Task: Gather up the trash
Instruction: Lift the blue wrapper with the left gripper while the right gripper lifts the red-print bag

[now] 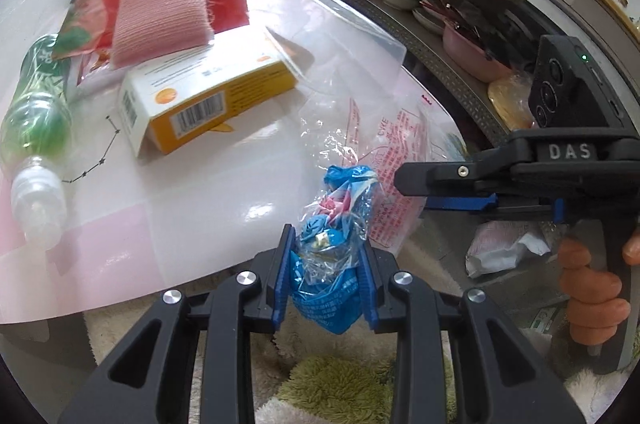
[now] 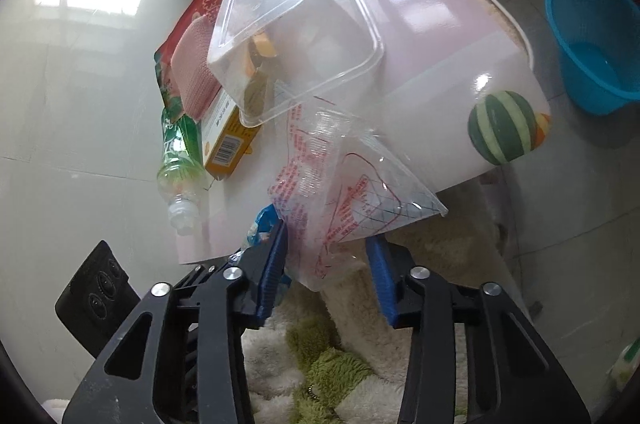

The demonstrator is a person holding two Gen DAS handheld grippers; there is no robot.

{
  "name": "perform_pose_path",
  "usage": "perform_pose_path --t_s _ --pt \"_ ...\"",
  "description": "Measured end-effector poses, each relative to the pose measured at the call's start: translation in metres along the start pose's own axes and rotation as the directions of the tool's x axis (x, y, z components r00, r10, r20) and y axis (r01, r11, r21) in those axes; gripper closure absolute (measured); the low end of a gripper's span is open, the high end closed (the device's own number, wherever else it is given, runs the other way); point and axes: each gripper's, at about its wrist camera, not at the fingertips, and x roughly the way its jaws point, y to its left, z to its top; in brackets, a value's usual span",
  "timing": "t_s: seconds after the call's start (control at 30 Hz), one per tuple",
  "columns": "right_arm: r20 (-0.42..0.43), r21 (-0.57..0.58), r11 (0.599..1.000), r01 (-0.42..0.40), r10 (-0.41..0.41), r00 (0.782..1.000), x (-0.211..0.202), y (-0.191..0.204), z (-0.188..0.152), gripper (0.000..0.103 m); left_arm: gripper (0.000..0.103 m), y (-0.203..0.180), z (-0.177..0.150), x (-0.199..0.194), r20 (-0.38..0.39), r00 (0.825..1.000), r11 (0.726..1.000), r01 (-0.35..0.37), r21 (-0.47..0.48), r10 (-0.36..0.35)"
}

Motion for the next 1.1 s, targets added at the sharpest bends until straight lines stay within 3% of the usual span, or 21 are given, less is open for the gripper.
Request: perform_pose_path --t_s 0.23,0.37,0.7,0.9,1.0,1.1 --pt "0.018 -0.013 1.0 -0.017 0.017 1.0 -0.021 -0.015 -0.004 0.079 0.075 -0.006 0.011 -0.012 0.031 0.999 1.0 0.013 0.008 -0.014" --pt "-0.034 -0.034 0.998 -0.046 0.045 0.998 -0.025 -0.02 -0.009 0.084 0.075 -0.007 0.025 -0.02 0.066 0.998 1.0 -0.016 0.018 0.015" --pt "-0.143 -0.131 0.982 -0.138 0.119 0.983 -0.015 -0.005 -0.026 0.085 0.075 -0.009 0.047 -0.038 0.139 0.987 0.997 -0.079 0.02 0.075" --pt "-0.179 -0.21 0.954 -0.212 0.176 0.968 -0.032 0.005 -0.041 0.085 0.075 -0.007 0.054 -0.049 0.184 0.979 0.995 -0.098 0.014 0.093" --pt "-0.159 -0.244 0.937 -0.249 0.214 0.964 -0.049 0.006 -0.045 0.085 0.075 -0.006 0.058 -0.053 0.198 0.976 0.995 -0.097 0.011 0.093" --pt "-0.083 -0.243 0.932 -0.269 0.256 0.963 -0.076 -0.001 -0.042 0.085 0.075 -0.01 0.064 -0.053 0.196 0.978 0.997 -0.075 0.014 0.071"
